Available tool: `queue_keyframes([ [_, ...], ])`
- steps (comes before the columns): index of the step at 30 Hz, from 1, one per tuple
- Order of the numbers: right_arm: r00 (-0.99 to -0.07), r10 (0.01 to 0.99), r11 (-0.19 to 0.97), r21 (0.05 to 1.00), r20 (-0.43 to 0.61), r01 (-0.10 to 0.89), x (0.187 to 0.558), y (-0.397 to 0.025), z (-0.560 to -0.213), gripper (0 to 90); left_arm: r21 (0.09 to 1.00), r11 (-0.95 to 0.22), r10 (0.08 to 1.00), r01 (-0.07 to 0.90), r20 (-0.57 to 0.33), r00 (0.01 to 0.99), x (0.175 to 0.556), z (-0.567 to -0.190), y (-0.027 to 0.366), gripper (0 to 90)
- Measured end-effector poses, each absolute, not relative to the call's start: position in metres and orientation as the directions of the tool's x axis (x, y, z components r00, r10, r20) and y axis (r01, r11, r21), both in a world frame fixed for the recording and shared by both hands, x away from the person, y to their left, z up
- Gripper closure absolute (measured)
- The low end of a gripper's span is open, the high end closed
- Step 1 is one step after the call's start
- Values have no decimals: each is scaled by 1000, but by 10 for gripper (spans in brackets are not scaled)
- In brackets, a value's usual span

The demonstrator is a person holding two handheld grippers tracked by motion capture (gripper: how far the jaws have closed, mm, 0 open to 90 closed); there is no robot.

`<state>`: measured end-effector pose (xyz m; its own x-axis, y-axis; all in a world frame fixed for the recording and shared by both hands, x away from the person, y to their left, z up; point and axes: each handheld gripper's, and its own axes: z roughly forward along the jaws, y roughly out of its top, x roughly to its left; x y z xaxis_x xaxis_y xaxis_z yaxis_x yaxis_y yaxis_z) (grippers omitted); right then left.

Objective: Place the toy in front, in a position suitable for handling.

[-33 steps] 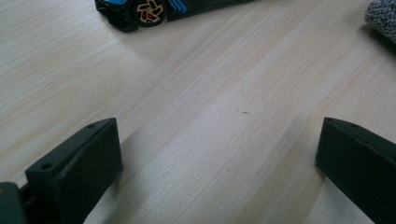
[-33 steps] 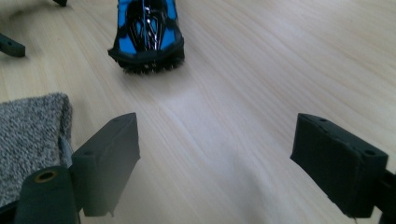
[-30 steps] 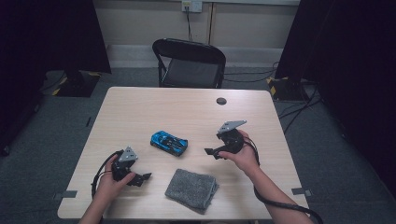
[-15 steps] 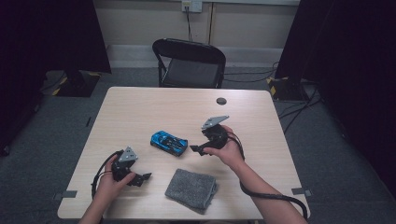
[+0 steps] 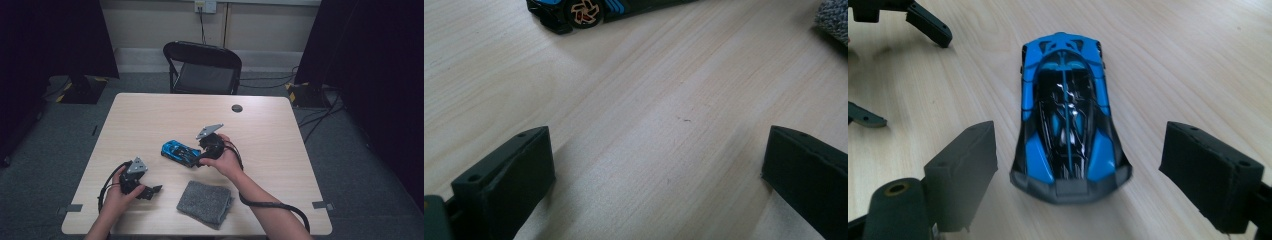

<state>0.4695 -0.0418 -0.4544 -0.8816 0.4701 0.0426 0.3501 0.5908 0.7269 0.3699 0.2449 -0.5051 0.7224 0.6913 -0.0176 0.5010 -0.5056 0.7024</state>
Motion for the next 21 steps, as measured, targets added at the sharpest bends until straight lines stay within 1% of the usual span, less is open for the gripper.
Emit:
queue_keyframes([
  [9,-883,464,582,725,75,367,477,-21,-469,144,702,-506,691,501,-18,723,370,-505,245,0],
  [21,-886,459,614,697,66,370,486,5,-483,143,703,-505,692,501,-18,722,370,-505,245,0],
])
